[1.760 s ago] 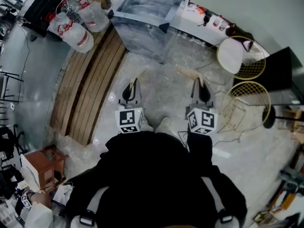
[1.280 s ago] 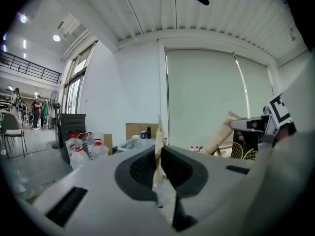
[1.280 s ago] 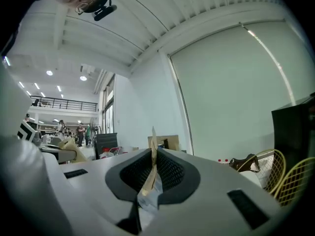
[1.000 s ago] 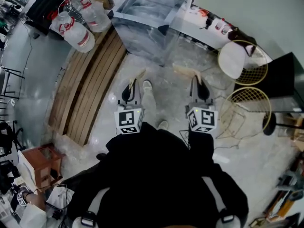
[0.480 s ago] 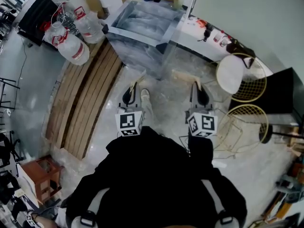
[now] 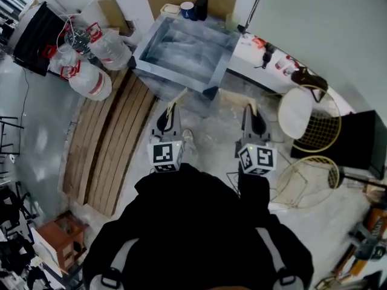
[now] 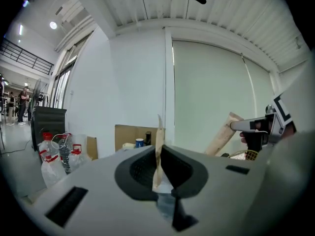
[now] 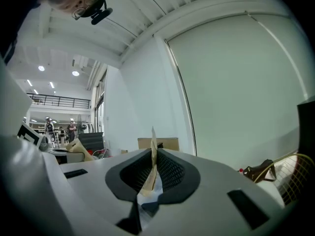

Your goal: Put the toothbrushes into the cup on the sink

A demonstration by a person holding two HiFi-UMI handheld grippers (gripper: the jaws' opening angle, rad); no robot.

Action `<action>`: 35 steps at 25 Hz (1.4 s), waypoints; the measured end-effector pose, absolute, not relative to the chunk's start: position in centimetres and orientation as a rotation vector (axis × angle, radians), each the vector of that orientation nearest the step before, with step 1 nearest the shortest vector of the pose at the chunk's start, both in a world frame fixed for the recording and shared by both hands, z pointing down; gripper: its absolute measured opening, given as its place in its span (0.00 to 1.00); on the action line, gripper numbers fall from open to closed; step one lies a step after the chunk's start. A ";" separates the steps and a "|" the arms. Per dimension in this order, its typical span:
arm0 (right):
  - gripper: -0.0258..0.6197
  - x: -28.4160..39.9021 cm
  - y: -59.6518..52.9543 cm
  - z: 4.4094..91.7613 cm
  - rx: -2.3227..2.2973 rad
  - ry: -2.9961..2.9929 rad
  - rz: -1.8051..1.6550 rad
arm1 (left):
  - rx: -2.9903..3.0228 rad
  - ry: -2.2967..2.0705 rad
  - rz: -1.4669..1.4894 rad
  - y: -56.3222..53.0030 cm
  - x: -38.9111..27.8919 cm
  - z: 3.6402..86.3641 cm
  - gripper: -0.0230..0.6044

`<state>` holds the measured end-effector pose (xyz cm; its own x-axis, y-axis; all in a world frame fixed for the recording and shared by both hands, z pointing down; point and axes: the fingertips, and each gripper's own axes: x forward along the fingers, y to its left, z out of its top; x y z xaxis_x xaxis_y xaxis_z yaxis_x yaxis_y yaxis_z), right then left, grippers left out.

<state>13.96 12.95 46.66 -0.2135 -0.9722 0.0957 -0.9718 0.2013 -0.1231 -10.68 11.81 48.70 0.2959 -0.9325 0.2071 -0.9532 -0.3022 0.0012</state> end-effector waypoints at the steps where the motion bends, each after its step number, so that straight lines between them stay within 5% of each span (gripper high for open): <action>1: 0.09 13.6 11.3 46.5 -1.971 2.427 -0.243 | 2.433 -1.772 0.254 10.2 -11.0 48.4 0.07; 15: 0.09 10.5 -4.1 45.0 -2.060 2.345 -0.233 | 2.506 -1.653 0.258 -6.6 -13.5 47.3 0.07; 35: 0.09 13.2 -11.5 45.2 -1.988 2.398 -0.246 | 2.432 -1.712 0.312 -11.8 -10.5 49.2 0.07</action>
<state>13.18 -11.53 45.20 -0.1905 -0.9778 0.0870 -0.9752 0.1783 -0.1314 -10.50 -11.77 49.17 0.3266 -0.9101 0.2551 -0.9415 -0.3369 0.0035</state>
